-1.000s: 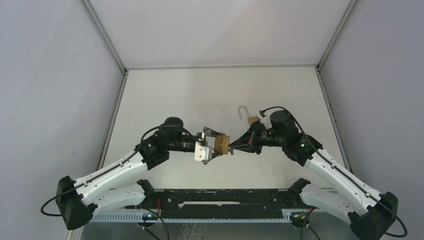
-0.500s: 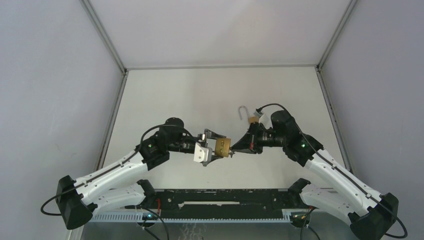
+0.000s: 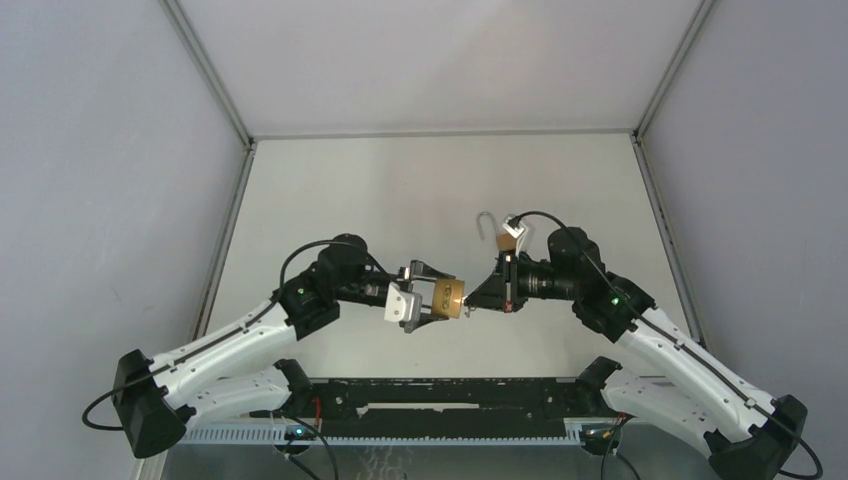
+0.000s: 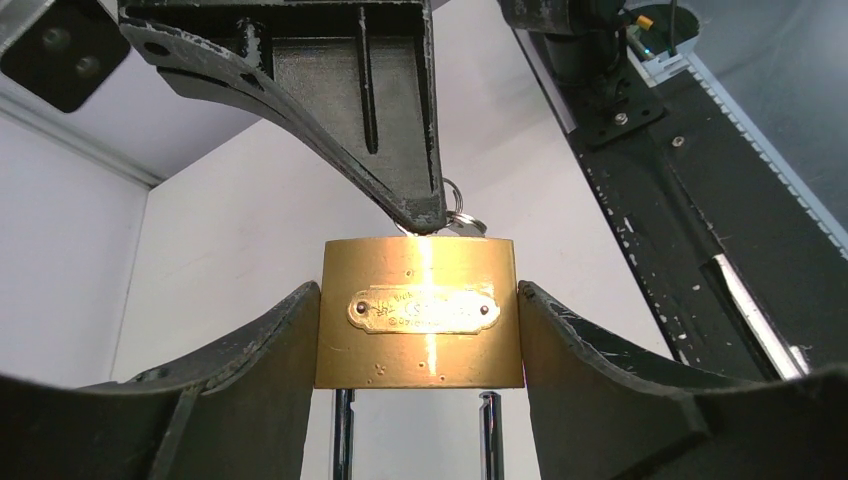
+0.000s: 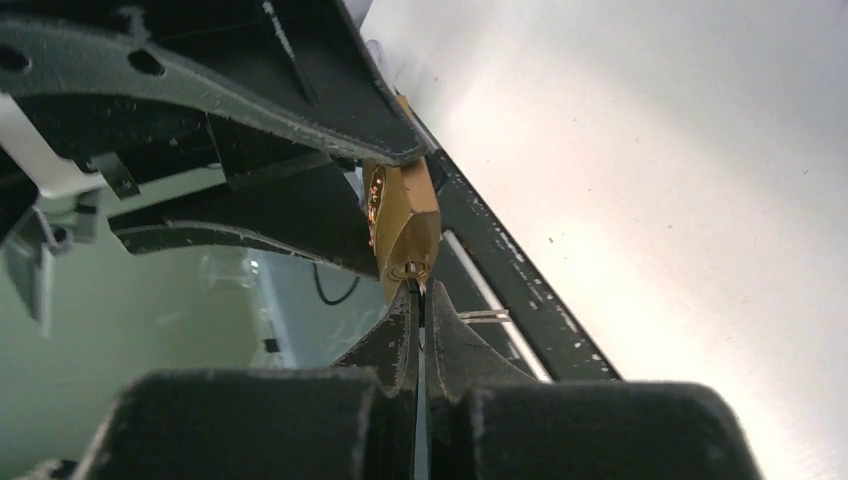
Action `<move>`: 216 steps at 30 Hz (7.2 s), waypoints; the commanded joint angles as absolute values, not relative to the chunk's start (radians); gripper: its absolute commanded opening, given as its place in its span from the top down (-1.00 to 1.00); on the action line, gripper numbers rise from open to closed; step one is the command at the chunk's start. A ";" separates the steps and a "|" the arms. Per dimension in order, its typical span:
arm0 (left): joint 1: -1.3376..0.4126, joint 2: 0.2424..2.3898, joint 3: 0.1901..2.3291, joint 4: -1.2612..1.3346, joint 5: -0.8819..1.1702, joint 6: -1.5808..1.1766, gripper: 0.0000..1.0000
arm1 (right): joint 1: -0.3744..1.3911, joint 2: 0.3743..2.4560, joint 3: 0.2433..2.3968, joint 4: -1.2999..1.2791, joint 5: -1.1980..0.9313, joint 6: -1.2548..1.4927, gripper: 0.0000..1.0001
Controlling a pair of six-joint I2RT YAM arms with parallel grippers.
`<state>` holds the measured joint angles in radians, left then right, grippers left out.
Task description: Unlock with the key
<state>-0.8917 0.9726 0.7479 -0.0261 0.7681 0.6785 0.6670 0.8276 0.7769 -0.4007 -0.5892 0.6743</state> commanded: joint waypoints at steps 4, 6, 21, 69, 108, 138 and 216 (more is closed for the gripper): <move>-0.924 0.970 0.810 0.129 0.980 0.616 1.00 | 0.717 0.797 0.784 -0.313 -0.440 0.468 1.00; -0.924 0.969 0.806 0.129 0.970 0.619 1.00 | 0.719 0.793 0.784 -0.310 -0.442 0.472 1.00; -0.952 0.951 0.792 0.129 0.825 0.705 1.00 | 0.611 0.855 0.814 -0.441 -0.525 0.962 1.00; -0.971 0.954 0.775 0.182 0.832 0.613 1.00 | 0.657 0.836 0.885 -0.440 -0.694 0.526 -0.98; -0.974 0.863 0.710 0.186 0.700 0.517 -1.00 | 0.724 0.727 0.792 -0.303 -0.524 0.683 1.00; -0.971 0.646 0.501 0.187 0.554 0.607 -0.41 | 0.589 0.740 0.941 -0.468 -0.765 0.731 1.00; -0.973 0.586 0.540 0.155 0.103 0.198 -0.19 | 0.450 0.945 0.842 -0.387 -0.619 0.979 1.00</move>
<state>-0.9752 0.6064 0.5262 0.2226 0.1822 0.4133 0.4599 0.9466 0.8177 -0.4759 -0.6930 1.0336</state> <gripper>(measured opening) 0.592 0.238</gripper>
